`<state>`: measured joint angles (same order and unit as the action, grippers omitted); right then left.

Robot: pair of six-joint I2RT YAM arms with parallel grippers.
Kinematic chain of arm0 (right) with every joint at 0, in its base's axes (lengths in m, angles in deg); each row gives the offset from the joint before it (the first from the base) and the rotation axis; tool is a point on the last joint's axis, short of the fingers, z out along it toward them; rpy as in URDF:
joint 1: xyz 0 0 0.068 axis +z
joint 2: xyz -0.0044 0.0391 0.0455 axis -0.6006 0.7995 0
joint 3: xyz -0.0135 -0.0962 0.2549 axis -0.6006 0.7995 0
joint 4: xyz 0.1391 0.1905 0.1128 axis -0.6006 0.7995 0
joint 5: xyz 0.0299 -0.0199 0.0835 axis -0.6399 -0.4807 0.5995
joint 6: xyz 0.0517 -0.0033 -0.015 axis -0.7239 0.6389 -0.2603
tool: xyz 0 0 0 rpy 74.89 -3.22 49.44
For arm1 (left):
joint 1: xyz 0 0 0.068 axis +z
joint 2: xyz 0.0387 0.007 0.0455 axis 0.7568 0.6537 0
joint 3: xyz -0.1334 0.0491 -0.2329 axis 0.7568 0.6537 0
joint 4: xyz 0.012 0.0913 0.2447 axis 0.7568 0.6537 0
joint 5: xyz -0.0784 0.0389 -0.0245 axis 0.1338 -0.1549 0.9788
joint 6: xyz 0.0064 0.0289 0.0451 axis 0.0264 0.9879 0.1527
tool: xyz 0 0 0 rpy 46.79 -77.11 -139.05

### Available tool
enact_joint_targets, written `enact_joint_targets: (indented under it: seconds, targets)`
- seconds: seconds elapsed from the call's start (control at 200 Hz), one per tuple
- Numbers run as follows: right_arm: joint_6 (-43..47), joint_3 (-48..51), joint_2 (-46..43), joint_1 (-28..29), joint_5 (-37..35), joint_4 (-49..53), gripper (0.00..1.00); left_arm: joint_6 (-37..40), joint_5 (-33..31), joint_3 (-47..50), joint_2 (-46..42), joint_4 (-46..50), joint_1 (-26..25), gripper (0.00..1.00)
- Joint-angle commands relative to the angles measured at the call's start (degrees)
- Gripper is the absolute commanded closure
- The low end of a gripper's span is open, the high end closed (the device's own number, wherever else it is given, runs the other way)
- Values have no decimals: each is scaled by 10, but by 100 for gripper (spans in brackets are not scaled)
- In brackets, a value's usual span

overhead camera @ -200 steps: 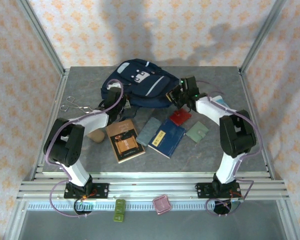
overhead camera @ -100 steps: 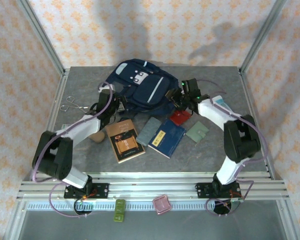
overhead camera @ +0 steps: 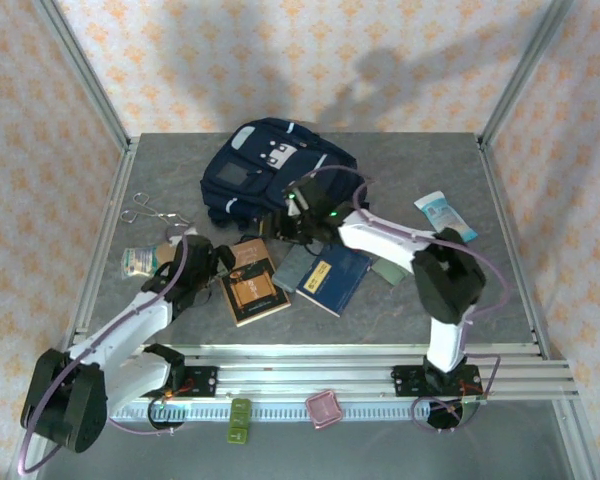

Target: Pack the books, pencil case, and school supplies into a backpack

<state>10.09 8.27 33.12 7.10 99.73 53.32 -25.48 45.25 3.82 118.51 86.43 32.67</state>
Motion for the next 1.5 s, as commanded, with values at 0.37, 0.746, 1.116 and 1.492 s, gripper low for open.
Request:
enact_joint_targets:
  seconds: [0.37,0.746,1.116,1.492]
  targets:
    - [-4,-107,124,31,-61,196,48,-55,-7,67,-27,7,-4,37]
    - [1,-83,114,3,-24,144,49,-46,32,76,31,-53,-6,50]
    - [22,-84,150,12,54,99,51,-43,40,87,90,-77,-10,80]
    - [31,-31,117,17,178,-3,58,-41,49,90,133,-105,-18,99]
